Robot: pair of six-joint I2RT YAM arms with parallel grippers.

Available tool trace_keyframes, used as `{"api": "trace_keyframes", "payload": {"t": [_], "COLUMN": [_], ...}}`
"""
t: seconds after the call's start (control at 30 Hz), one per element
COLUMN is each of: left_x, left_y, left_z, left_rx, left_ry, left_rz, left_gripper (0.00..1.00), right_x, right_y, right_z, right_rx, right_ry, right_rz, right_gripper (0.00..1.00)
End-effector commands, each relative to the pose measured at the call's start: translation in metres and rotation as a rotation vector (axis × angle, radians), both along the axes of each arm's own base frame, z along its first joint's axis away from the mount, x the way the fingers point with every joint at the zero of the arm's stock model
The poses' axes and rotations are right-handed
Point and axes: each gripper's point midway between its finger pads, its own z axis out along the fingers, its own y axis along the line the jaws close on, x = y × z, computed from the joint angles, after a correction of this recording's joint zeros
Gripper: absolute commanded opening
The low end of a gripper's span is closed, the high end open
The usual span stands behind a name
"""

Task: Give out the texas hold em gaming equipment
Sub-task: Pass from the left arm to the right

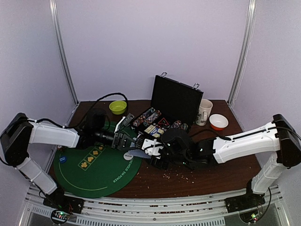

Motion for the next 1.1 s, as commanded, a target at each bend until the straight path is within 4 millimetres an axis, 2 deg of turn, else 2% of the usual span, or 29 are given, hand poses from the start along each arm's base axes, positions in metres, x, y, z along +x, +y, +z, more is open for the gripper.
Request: {"api": "trace_keyframes", "payload": {"t": [0.0, 0.1, 0.13, 0.2, 0.27, 0.33, 0.63, 1.07], "left_x": [0.004, 0.005, 0.006, 0.008, 0.011, 0.013, 0.024, 0.03], "left_y": [-0.006, -0.007, -0.007, -0.007, -0.007, -0.007, -0.001, 0.009], "left_z": [0.015, 0.013, 0.012, 0.009, 0.007, 0.006, -0.011, -0.009], "left_rx": [-0.045, -0.036, -0.031, -0.014, 0.005, 0.028, 0.156, 0.184], "left_ry": [-0.048, -0.042, -0.039, -0.041, -0.058, -0.066, -0.09, -0.115], "left_rz": [-0.015, -0.009, -0.005, 0.003, 0.011, 0.017, 0.048, 0.07], "left_gripper": [0.0, 0.0, 0.03, 0.17, 0.24, 0.27, 0.29, 0.36], "right_x": [0.007, 0.009, 0.009, 0.009, 0.008, 0.008, 0.009, 0.01], "right_y": [0.004, 0.006, 0.006, 0.005, 0.003, 0.001, -0.005, -0.006], "right_z": [0.013, 0.014, 0.014, 0.014, 0.013, 0.012, 0.017, 0.017], "right_rx": [0.029, 0.025, 0.021, 0.014, 0.007, 0.001, 0.004, 0.003], "right_ry": [-0.028, -0.031, -0.031, -0.03, -0.028, -0.026, -0.036, -0.029], "right_rz": [-0.024, -0.023, -0.023, -0.026, -0.026, -0.027, -0.042, -0.036], "right_gripper": [0.54, 0.48, 0.47, 0.46, 0.46, 0.46, 0.45, 0.44]}}
